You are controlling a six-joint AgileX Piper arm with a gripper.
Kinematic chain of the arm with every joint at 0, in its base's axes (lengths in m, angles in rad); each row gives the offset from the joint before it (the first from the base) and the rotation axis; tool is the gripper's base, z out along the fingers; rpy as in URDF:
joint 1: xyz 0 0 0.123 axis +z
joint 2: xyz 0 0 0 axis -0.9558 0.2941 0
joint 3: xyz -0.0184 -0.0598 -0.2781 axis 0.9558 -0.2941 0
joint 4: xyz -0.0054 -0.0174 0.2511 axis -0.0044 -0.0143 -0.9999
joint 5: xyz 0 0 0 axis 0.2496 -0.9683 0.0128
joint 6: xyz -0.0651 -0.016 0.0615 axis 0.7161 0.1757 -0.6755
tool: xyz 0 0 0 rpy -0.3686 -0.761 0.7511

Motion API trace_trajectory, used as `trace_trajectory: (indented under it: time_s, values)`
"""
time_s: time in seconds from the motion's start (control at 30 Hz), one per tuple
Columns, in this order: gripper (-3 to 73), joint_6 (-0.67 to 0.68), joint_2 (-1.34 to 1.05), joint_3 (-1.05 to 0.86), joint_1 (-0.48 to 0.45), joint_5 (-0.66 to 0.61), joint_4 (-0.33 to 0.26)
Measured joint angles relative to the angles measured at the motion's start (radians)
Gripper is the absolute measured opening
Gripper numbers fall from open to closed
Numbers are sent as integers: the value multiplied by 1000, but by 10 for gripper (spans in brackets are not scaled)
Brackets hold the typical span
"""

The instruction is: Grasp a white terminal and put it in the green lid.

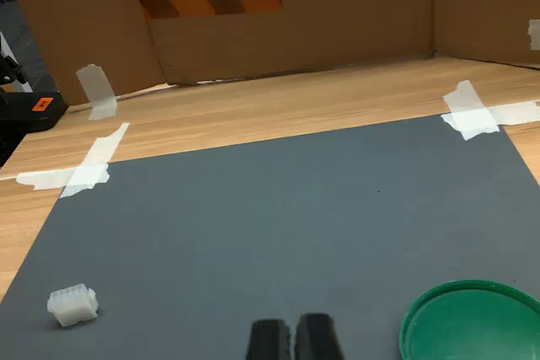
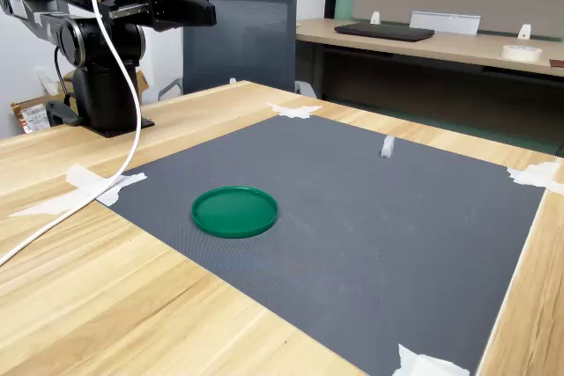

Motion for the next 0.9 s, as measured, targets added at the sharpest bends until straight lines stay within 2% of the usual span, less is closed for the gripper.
trace_trajectory:
  time_s: [0.63,0.9]
  values:
    - [-29,25,7,1,0,1,-1]
    - [-29,124,251,97,0,1,-1]
